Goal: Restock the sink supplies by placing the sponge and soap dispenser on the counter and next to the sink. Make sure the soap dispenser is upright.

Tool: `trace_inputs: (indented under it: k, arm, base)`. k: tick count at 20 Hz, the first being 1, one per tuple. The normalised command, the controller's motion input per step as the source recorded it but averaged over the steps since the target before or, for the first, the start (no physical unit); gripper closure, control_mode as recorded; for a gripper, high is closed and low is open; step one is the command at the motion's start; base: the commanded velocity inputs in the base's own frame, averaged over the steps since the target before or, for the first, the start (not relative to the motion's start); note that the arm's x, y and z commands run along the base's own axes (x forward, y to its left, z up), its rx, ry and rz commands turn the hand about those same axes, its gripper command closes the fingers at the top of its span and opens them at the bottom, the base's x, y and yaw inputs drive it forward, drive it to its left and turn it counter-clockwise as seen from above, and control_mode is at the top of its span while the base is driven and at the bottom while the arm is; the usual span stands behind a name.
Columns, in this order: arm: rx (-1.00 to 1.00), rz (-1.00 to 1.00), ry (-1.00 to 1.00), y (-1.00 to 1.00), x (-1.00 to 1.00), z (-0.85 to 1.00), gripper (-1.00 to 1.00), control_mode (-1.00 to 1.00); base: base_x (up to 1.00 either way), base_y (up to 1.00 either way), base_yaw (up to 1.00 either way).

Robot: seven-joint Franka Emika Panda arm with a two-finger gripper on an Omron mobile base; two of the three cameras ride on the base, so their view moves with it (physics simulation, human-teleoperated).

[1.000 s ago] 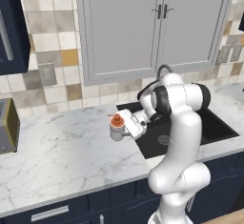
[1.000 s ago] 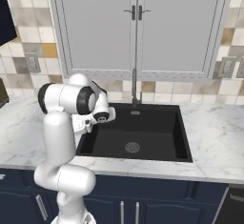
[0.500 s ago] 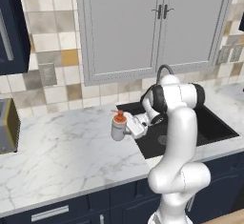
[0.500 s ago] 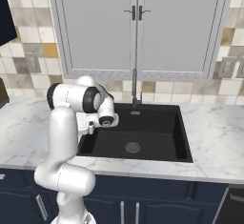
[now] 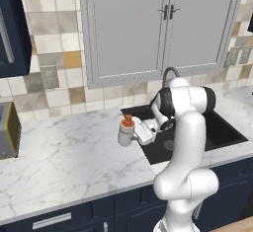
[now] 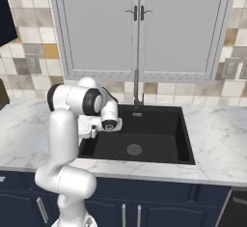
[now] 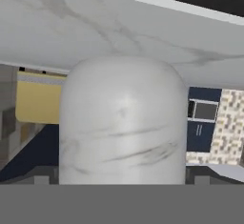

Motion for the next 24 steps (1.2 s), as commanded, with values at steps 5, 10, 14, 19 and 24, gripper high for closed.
trace_inputs:
  k: [5, 10, 14, 19, 24]
  arm:
    - [0.0, -0.06, -0.02, -0.11, -0.08, 0.0, -1.0, -1.0]
    - [0.0, -0.04, 0.0, 0.0, 0.0, 0.0, -1.0, -1.0]
    - [0.0, -0.03, 0.0, 0.0, 0.0, 0.0, -1.0, -1.0]
    - [0.0, -0.03, 0.0, 0.0, 0.04, 0.07, -1.0, -1.0]
    - [-0.03, 0.0, 0.0, 0.0, 0.27, 0.07, -1.0, -1.0]
  base:
    - [0.0, 0.0, 0.0]
    - [0.0, 0.0, 0.0]
    - [0.0, 0.0, 0.0]
    - [0.0, 0.0, 0.0]
    - [0.0, 0.0, 0.0]
